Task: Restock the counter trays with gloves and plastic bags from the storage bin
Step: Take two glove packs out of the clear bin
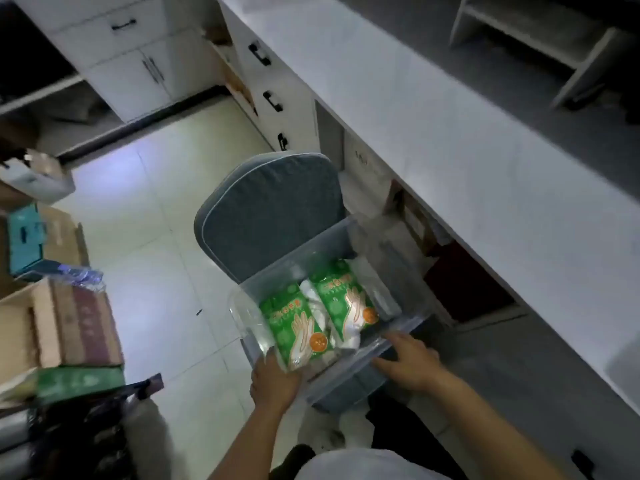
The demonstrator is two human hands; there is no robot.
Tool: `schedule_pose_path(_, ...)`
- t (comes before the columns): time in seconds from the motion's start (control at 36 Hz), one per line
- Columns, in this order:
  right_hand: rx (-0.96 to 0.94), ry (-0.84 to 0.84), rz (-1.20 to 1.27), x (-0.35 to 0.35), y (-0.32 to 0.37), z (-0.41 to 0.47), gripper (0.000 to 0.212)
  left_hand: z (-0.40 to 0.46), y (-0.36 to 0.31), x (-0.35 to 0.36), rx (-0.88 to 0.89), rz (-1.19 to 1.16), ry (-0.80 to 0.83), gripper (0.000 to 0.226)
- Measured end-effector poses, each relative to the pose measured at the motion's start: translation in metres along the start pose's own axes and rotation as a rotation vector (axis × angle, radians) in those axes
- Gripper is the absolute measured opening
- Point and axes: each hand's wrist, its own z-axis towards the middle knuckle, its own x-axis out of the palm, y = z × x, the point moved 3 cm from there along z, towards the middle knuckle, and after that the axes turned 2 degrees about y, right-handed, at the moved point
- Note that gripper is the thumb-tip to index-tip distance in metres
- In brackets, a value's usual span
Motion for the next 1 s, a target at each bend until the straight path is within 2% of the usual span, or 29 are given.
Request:
schedule_pose_path(0.03, -0.029, 0.039, -0.011, -0.003, 0.0, 0.009, 0.081, 0.003, 0.002, 0.002, -0.019, -0.107, -0.021, 0.063)
schedule_pose_path(0.14, -0.141, 0.165, -0.156, -0.009, 0.008, 0.041, 0.087, 0.008, 0.012, 0.011, -0.238, -0.386, -0.039, 0.087)
schedule_pose_path(0.25, -0.245, 0.309, -0.253, -0.008, 0.028, 0.075, 0.087, 0.014, 0.014, 0.02, -0.337, -0.561, -0.011, 0.085)
schedule_pose_path(0.33, -0.256, 0.383, -0.23, 0.001, 0.046, 0.11, 0.09, 0.019, 0.015, 0.021, -0.351, -0.629, -0.053, 0.067)
schedule_pose_path(0.42, -0.195, 0.416, -0.073, 0.016, 0.065, 0.15, 0.089, 0.027, 0.021, 0.022, -0.369, -0.685, -0.076, 0.06)
schedule_pose_path(0.53, 0.029, 0.443, 0.25, 0.042, 0.078, 0.204, 0.09, 0.035, 0.03, 0.029, -0.415, -0.766, -0.101, 0.056)
schedule_pose_path(0.69, 0.328, 0.405, 0.49, 0.085, 0.087, 0.263, 0.058, 0.041, 0.042, 0.046, -0.477, -0.792, -0.167, 0.073)
schedule_pose_path(0.81, 0.372, 0.43, 0.51, 0.109, 0.099, 0.279, 0.045, 0.041, 0.047, 0.052, -0.471, -0.815, -0.188, 0.07)
schedule_pose_path(0.89, 0.382, 0.337, 0.516, 0.118, 0.107, 0.285, 0.041, 0.037, 0.049, 0.055, -0.476, -0.871, -0.191, 0.071)
schedule_pose_path(1.0, 0.297, 0.265, 0.512, 0.115, 0.116, 0.28, 0.035, 0.026, 0.049, 0.053, -0.48, -0.948, -0.212, 0.064)
